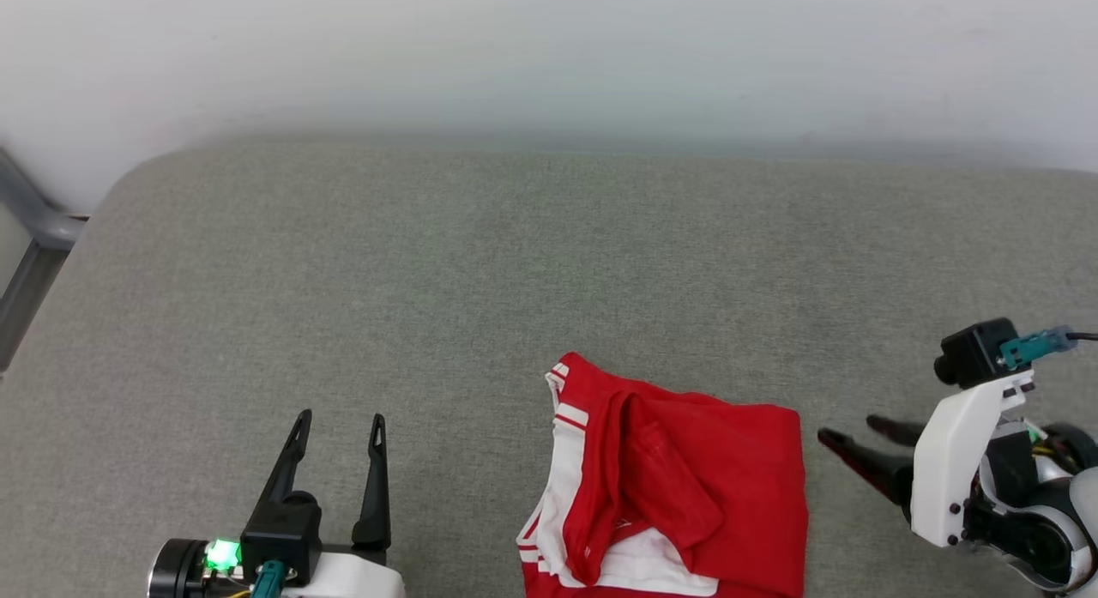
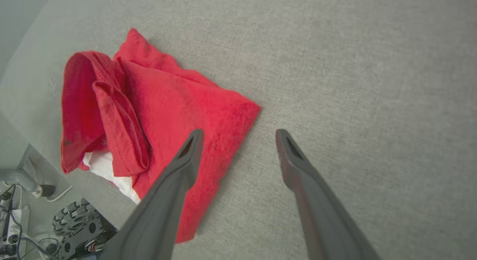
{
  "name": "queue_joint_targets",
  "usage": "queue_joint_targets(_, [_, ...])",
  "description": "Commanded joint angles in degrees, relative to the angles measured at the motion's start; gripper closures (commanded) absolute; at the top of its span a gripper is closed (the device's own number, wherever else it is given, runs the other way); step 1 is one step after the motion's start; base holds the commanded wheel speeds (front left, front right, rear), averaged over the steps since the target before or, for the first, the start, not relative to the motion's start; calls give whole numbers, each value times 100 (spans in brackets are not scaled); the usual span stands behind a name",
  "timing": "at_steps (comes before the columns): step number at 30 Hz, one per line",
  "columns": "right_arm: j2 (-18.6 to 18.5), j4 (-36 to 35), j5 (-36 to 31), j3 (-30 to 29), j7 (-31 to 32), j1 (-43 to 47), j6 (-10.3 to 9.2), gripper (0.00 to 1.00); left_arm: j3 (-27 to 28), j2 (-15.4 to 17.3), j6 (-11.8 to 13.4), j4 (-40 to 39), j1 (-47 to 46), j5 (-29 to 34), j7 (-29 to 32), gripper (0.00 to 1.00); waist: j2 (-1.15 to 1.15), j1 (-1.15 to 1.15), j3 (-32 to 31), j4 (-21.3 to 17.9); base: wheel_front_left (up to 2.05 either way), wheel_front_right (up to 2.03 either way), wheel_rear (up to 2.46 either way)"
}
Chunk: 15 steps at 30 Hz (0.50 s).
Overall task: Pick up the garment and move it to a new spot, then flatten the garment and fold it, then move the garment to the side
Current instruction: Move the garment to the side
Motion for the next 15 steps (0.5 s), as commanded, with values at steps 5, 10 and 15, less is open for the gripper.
queue_joint_targets(5, [62,215,592,217,592,118,-5,0,-31,-52,-24,-13,-161,0,-12,0,0,0,218,175,0,0,0])
queue_joint_targets(10, [253,488,726,406,549,72,-5,0,-64,-70,-32,-12,-278,14,-12,0,0,0,392,284,0,0,0])
queue_joint_targets(15, [462,930,776,628,440,-26,-7,0,-93,-88,-39,-4,-404,15,-12,0,0,0,557,358,0,0,0])
